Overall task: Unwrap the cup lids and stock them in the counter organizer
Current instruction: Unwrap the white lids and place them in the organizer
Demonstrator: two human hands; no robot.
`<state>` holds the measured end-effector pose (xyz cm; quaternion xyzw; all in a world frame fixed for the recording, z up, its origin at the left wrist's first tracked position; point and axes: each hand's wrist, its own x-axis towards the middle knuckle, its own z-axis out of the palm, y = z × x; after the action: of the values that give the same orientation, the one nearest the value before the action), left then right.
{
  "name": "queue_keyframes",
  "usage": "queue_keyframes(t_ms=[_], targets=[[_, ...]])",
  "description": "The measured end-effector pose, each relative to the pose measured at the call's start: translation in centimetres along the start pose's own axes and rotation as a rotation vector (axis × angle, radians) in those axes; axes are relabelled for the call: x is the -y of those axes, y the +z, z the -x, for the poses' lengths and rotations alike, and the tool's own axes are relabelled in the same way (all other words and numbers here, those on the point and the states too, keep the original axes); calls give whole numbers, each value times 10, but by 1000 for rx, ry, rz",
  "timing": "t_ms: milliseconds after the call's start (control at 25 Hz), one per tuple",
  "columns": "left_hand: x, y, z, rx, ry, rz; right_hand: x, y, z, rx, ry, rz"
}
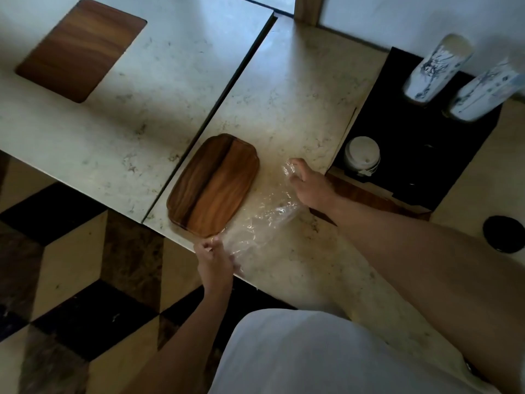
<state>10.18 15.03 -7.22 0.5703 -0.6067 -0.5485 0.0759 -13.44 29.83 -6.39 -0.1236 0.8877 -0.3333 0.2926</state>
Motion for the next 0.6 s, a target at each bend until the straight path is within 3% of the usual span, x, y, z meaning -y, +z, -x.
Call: queue_keyframes(t_ms=[320,480,600], targets=[[14,-15,8,-105,-51,-265,13,1,9,-323,-67,102],[-3,-19,12,-151,190,-342,-2,-4,29,-473,-33,84],[-26,-13,11,-51,434,-421,-19,-8,50,-489,3,63]])
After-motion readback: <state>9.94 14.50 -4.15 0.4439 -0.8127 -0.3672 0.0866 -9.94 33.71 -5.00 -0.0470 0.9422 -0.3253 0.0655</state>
